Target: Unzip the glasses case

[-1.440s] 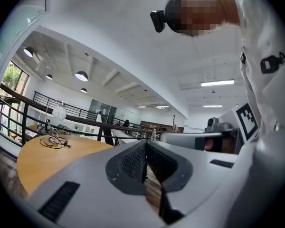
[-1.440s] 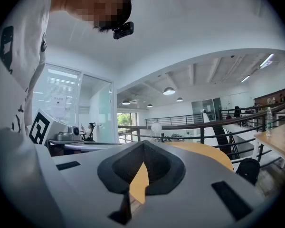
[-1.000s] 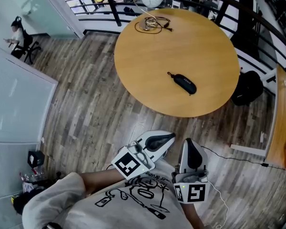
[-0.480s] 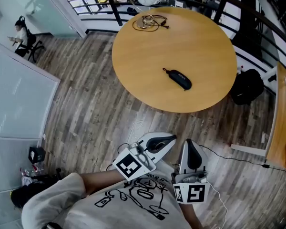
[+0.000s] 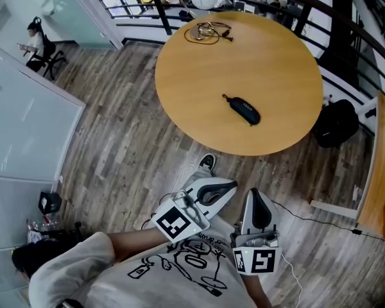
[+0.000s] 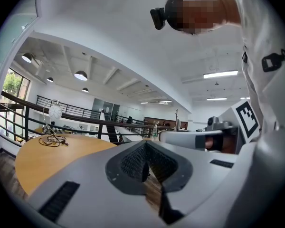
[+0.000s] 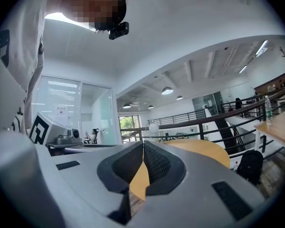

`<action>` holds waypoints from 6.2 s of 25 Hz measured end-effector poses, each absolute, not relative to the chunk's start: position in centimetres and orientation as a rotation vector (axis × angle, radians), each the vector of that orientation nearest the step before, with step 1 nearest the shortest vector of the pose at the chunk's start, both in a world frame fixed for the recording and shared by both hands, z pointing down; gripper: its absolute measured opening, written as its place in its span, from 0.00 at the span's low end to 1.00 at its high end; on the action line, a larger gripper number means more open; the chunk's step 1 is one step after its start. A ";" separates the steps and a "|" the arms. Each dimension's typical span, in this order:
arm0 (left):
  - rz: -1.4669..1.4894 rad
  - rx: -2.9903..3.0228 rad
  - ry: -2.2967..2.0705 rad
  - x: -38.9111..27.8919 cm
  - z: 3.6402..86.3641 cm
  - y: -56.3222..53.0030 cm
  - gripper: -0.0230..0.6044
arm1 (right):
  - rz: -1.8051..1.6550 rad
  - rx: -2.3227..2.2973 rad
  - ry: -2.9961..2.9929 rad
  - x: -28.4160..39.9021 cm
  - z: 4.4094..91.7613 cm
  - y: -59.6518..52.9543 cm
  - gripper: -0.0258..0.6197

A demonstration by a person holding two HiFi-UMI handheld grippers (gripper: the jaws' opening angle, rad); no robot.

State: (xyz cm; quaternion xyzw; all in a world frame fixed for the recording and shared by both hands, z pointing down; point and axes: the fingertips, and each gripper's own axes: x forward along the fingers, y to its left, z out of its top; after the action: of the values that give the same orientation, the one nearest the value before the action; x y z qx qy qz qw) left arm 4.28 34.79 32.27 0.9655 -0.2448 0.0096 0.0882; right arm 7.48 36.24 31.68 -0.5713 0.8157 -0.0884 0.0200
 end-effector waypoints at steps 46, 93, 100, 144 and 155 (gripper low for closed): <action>-0.011 2.760 -0.576 -2.0 33.8 3.0 0.05 | -0.352 -1.948 2.599 0.0 33.0 4.2 0.07; 1.092 2.585 -0.221 11.9 61.3 2.3 0.05 | -1.420 -2.126 2.713 13.4 64.2 10.2 0.08; 1.177 2.560 -0.178 12.1 63.4 2.2 0.05 | -1.488 -2.192 2.720 13.1 68.4 10.6 0.22; 1.284 2.522 -0.042 12.1 65.3 2.9 0.05 | -1.408 -2.292 2.777 13.1 71.1 10.4 0.07; 1.283 2.520 -0.035 12.1 65.3 2.9 0.05 | -1.385 -2.322 2.823 13.5 71.0 10.5 0.07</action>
State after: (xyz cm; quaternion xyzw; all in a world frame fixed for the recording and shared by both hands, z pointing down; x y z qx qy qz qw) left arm 12.09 2.93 65.31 0.8802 -0.0122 0.4482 0.1559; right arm 13.52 10.48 71.04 -0.5508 0.6697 -0.3286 -0.3744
